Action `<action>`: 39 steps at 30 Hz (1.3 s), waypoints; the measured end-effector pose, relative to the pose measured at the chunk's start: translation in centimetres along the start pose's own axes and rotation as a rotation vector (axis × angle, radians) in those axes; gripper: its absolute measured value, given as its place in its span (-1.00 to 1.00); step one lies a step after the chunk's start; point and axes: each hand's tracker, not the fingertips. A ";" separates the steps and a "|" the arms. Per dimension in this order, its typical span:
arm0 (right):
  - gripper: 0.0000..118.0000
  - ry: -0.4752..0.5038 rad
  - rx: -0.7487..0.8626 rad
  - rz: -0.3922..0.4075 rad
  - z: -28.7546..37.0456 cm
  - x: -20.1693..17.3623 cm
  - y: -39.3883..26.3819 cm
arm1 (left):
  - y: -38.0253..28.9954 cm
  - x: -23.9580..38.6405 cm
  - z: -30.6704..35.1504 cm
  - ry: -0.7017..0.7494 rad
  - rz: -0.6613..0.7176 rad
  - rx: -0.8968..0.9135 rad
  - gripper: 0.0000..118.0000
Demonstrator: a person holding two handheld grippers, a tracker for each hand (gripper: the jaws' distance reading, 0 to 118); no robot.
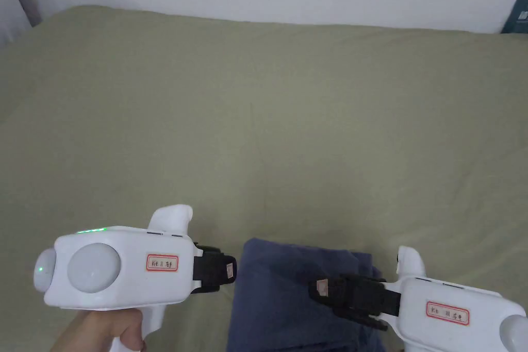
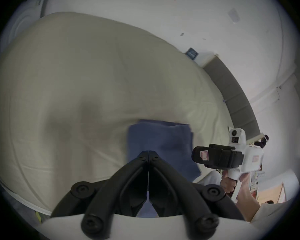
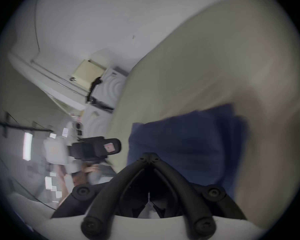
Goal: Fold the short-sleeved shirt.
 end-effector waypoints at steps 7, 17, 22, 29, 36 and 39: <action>-0.96 0.143 -0.026 -0.256 0.5 8.1 -0.1 | 0.4 -4.5 -2.1 -0.222 0.095 -0.066 0.17; -0.96 0.160 -0.060 -0.235 0.2 7.7 -0.1 | -0.1 -6.4 -9.0 -0.583 0.224 -0.219 0.97; -0.96 0.175 -0.055 -0.254 0.4 7.6 -0.2 | -0.1 -6.4 -10.4 -0.467 0.209 -0.169 -0.50; -0.96 0.022 -0.056 -0.140 0.6 4.8 0.3 | 0.2 -5.1 -8.3 -0.449 0.169 -0.166 -0.51; -0.96 -0.106 -0.027 0.061 2.9 -1.6 -1.3 | 4.3 -9.5 0.1 -0.299 0.088 -0.118 -0.51; -0.96 -0.105 -0.014 0.085 3.5 -2.6 -2.0 | 6.8 -15.3 5.8 -0.188 0.109 -0.070 -0.51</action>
